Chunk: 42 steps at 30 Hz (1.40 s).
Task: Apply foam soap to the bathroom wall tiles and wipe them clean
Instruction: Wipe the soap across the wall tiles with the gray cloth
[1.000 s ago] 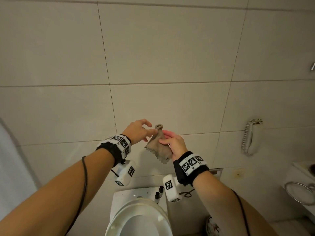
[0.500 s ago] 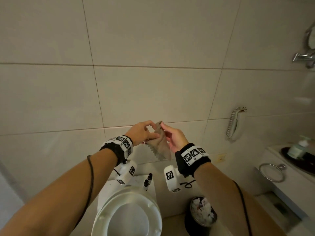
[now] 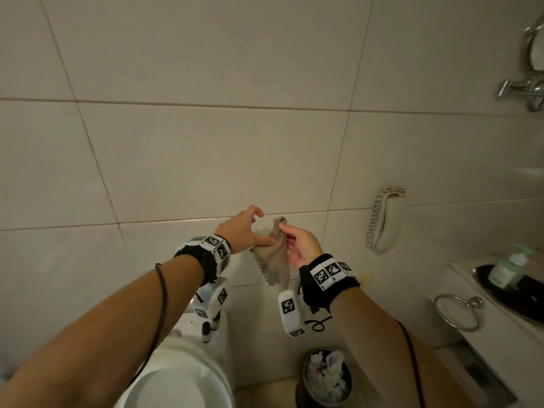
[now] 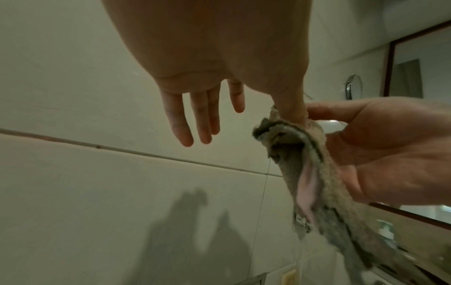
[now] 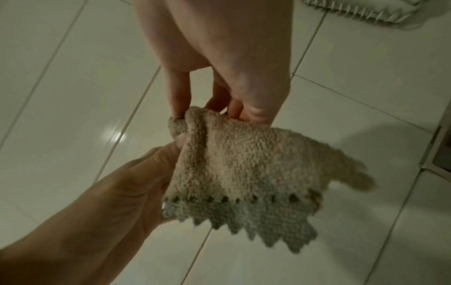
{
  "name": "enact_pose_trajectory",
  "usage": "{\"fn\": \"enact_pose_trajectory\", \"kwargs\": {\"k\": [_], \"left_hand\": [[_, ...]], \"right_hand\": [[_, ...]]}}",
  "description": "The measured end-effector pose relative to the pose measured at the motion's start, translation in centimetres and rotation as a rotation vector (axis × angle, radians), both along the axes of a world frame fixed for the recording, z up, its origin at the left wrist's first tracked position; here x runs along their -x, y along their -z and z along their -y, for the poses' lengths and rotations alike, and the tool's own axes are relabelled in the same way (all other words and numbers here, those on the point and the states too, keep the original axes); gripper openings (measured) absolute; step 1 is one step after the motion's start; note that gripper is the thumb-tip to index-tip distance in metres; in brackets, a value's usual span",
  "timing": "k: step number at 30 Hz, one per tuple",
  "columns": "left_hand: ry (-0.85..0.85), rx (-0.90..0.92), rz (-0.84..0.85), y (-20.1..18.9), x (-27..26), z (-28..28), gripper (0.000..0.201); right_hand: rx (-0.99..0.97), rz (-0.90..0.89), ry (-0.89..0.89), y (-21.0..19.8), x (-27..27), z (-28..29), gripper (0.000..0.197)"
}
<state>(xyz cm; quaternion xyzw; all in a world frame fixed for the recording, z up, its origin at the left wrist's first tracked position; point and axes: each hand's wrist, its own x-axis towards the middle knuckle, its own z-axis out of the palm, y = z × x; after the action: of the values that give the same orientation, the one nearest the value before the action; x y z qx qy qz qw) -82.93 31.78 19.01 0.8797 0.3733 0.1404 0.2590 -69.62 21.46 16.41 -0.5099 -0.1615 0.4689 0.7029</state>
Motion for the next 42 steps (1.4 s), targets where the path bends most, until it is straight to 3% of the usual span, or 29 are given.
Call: {"fn": "enact_pose_trajectory", "kwargs": {"k": [5, 11, 17, 25, 32, 36, 42], "left_hand": [[-0.068, -0.138, 0.042, -0.8, -5.0, -1.2, 0.083], [-0.161, -0.451, -0.171, -1.8, -9.1, -3.6, 0.099], [-0.252, -0.633, -0.278, -1.4, -11.6, -5.8, 0.107], [-0.33, -0.808, -0.318, 0.4, -12.1, -8.3, 0.119], [-0.281, -0.934, -0.358, 1.1, -10.5, -9.6, 0.12], [-0.236, -0.991, -0.394, 1.1, -8.8, -10.5, 0.115], [-0.21, -1.043, -0.414, 1.4, -6.2, -11.5, 0.116]], "right_hand": [[0.044, 0.133, 0.204, 0.2, -7.6, -1.5, 0.003], [0.185, 0.341, 0.431, 3.3, -15.7, -2.9, 0.006], [0.239, 0.438, 0.511, 4.2, -19.6, -4.3, 0.017], [0.297, 0.663, 0.513, 6.1, -19.4, -7.7, 0.018], [0.264, 0.933, 0.435, 9.1, -16.3, -9.2, 0.015], [0.217, 1.054, 0.483, 9.6, -15.6, -9.3, 0.017], [0.067, 1.405, 0.421, 8.3, -13.9, -9.9, 0.014]]}}
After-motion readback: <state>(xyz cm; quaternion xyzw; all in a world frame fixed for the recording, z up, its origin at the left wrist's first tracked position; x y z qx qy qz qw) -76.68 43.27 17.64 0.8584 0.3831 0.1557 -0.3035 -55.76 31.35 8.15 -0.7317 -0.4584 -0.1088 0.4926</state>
